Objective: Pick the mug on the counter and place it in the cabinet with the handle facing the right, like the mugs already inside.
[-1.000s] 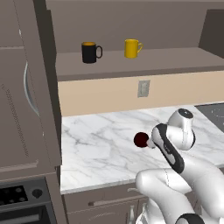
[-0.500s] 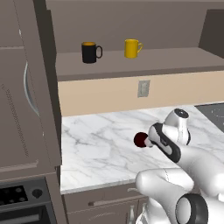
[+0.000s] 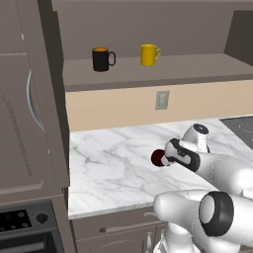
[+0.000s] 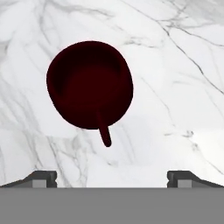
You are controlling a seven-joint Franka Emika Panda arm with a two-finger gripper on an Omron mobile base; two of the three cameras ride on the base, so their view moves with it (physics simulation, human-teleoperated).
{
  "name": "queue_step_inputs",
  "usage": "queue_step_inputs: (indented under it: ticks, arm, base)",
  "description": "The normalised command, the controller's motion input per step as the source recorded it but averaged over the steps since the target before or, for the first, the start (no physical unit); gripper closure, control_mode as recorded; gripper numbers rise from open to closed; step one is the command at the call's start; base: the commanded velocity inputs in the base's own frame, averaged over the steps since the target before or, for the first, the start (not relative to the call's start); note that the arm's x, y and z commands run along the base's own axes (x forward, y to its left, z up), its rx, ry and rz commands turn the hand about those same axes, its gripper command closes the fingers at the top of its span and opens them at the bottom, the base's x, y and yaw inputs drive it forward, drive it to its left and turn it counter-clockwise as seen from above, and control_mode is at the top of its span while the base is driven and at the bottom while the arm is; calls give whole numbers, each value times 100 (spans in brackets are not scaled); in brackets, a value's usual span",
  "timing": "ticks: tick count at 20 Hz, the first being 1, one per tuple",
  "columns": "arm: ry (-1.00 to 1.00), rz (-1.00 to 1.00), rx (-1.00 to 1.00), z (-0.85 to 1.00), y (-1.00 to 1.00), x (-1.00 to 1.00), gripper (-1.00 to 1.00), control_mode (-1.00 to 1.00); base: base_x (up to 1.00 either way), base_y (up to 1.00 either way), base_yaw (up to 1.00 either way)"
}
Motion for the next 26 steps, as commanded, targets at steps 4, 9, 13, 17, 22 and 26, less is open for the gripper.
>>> queue_step_inputs:
  ticks: [4,9,13,17,22,26]
  arm:
    - [0,1,0,-9,0,15,-100,-100]
    - [0,1,0,-17,0,14,-100,-100]
    - [0,2,0,-22,0,15,-100,-100]
    - [0,2,0,-17,0,19,-100,-100]
    - [0,2,0,-10,0,17,-100,-100]
    - [0,2,0,-1,1,15,-100,-100]
  base:
    - [0,0,0]
    - [0,0,0]
    - [0,0,0]
    - [0,0,0]
    - [0,0,0]
    - [0,0,0]
